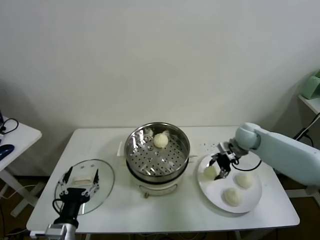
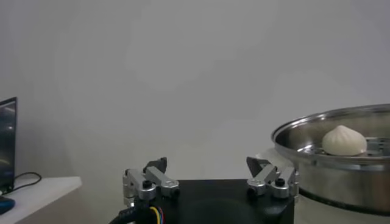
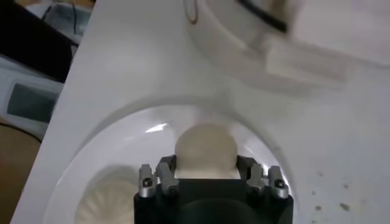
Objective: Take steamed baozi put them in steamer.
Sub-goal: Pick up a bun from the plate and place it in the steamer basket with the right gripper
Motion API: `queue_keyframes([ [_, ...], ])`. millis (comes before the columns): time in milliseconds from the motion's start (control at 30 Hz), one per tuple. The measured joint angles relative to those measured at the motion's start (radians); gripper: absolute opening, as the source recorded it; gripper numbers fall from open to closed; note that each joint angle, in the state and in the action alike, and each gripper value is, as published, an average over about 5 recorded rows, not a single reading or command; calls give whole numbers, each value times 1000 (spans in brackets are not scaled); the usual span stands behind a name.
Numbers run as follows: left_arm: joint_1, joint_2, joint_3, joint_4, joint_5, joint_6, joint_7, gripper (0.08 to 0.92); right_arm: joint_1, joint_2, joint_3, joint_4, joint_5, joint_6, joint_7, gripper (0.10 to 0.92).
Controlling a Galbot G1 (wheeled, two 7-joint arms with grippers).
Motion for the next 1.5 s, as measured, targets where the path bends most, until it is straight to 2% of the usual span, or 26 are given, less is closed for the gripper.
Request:
queue_keyframes([
  [300,-6,12,9,8,-8,1,7,823,307,5,-185,0,264,-29,0,653],
  [500,-11,12,23,8,-7,2,10,823,473,73,-273,-2,452,-64,15,653],
  [667,-16,7,31,6,-7,4,10,823,534,156,-305,-16,550,-93,35,654],
  [967,-7,4,21,-15,-23,9,10,823,495,344,-310,-71,605,-134,82,653],
  [1500,11,3,22,-19,-30,13,4,823,321,608,-312,-257,582,-142,92,653],
])
